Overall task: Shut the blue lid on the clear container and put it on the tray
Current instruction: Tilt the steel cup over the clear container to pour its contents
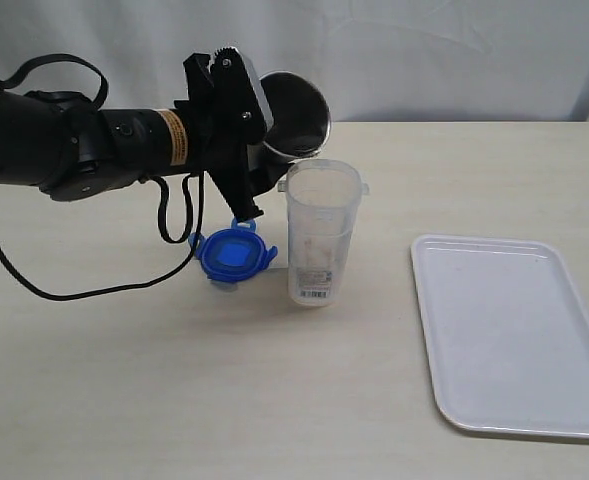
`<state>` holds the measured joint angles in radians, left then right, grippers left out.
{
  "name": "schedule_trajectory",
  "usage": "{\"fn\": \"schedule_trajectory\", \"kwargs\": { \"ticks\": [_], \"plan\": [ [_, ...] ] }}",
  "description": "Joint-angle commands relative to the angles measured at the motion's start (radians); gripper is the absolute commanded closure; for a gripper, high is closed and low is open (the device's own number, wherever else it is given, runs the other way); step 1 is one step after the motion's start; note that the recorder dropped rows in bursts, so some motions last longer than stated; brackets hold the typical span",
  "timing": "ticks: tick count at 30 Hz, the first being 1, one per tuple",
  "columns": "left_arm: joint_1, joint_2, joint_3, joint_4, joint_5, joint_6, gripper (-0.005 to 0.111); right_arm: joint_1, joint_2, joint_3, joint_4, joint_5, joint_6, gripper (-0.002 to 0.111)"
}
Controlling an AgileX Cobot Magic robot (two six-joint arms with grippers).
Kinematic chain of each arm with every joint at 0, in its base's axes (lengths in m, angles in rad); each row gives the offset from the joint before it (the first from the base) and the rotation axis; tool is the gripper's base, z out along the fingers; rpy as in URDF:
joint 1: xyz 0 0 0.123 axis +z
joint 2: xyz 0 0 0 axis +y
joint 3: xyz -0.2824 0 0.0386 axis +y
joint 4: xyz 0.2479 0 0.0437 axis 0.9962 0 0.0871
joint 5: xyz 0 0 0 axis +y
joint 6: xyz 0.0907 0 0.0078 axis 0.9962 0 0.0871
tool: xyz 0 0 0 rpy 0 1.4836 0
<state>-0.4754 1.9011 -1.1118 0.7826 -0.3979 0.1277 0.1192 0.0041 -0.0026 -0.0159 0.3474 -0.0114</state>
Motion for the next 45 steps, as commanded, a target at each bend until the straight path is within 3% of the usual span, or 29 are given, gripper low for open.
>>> {"fn": "schedule_trajectory", "kwargs": {
  "ticks": [1,45],
  "plan": [
    [-0.003,-0.019,-0.019,-0.017,-0.03,0.03,0.107,-0.006,-0.004,0.003,0.001,-0.002,0.004,0.104],
    [-0.003,-0.019,-0.019,-0.046,0.021,0.215,0.107,-0.006,-0.004,0.003,0.001,-0.002,0.004,0.104]
  ]
}}
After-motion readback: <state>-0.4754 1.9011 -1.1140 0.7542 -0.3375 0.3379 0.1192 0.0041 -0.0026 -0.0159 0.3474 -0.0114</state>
